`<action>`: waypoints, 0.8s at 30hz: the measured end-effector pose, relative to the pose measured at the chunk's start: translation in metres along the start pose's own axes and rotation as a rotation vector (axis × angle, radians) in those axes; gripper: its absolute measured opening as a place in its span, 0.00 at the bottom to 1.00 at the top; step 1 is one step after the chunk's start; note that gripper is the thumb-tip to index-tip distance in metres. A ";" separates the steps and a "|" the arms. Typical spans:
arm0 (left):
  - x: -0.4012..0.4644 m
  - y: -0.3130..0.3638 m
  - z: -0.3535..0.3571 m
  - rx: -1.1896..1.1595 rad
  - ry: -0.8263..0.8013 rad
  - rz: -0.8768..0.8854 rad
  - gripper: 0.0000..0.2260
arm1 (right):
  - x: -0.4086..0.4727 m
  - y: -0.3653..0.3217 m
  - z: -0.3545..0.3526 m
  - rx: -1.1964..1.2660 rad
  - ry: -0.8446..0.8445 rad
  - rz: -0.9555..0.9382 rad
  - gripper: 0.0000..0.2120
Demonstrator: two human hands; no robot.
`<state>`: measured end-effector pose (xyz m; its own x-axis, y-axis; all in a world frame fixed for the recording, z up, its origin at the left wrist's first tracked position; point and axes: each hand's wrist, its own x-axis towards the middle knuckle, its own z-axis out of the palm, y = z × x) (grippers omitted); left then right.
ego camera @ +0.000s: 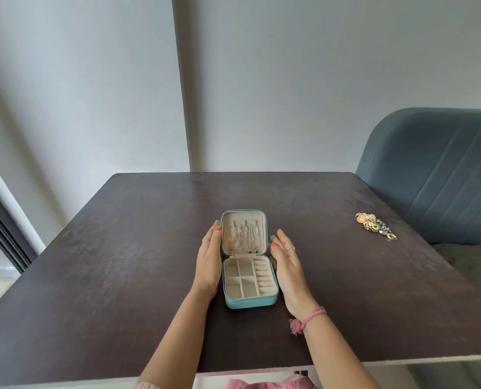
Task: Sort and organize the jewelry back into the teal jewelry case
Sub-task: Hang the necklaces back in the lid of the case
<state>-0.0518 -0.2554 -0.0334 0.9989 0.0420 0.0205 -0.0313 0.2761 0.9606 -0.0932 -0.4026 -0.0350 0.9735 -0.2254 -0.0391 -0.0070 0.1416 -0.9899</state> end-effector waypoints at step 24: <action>-0.039 0.007 0.027 -0.011 -0.003 -0.183 0.18 | -0.011 -0.005 -0.021 -0.100 -0.137 0.018 0.23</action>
<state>-0.0904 -0.2815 -0.0202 0.9881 -0.0128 -0.1531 0.1502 0.2897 0.9453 -0.1090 -0.4213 -0.0330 0.9950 -0.0892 -0.0447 -0.0406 0.0467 -0.9981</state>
